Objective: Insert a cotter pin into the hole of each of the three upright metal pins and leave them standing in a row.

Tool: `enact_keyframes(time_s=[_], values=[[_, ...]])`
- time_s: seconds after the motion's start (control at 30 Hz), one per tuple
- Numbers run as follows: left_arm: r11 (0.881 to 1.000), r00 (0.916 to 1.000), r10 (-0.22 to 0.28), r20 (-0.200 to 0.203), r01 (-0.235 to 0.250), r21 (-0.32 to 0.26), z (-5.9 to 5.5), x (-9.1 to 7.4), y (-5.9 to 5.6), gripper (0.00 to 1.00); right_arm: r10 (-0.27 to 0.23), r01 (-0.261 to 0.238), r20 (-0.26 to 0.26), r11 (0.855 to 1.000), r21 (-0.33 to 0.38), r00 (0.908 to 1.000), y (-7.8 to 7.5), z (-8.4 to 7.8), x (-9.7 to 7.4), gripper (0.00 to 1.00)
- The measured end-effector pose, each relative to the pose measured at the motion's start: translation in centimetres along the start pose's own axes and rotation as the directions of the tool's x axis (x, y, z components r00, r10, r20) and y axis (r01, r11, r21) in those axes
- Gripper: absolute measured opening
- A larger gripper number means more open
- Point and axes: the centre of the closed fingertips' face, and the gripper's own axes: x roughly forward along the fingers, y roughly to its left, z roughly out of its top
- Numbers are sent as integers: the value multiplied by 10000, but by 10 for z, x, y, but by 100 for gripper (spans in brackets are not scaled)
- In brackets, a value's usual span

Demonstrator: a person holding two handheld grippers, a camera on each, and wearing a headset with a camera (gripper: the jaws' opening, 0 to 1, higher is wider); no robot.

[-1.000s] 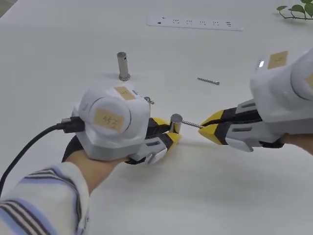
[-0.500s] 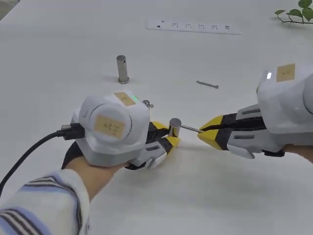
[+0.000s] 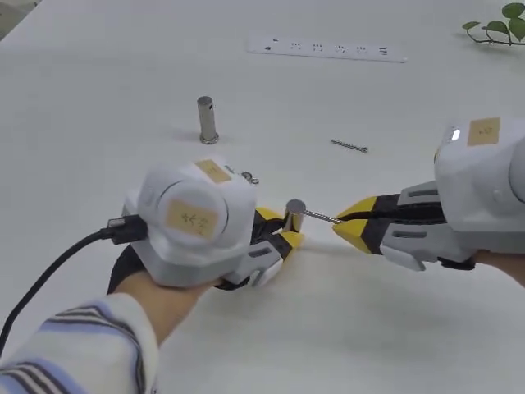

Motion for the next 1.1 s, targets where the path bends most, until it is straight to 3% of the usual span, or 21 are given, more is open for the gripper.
enact_keyframes(time_s=[0.3,1.1], values=[[9996,9996,264,46,-264,-82,0,0,1,10,-2,8,-231,9996,298,9997,2,0,-3,3],[9997,9998,176,71,-175,-183,1,0,0,10,288,-293,-384,9995,-114,9988,5,3,-6,3]])
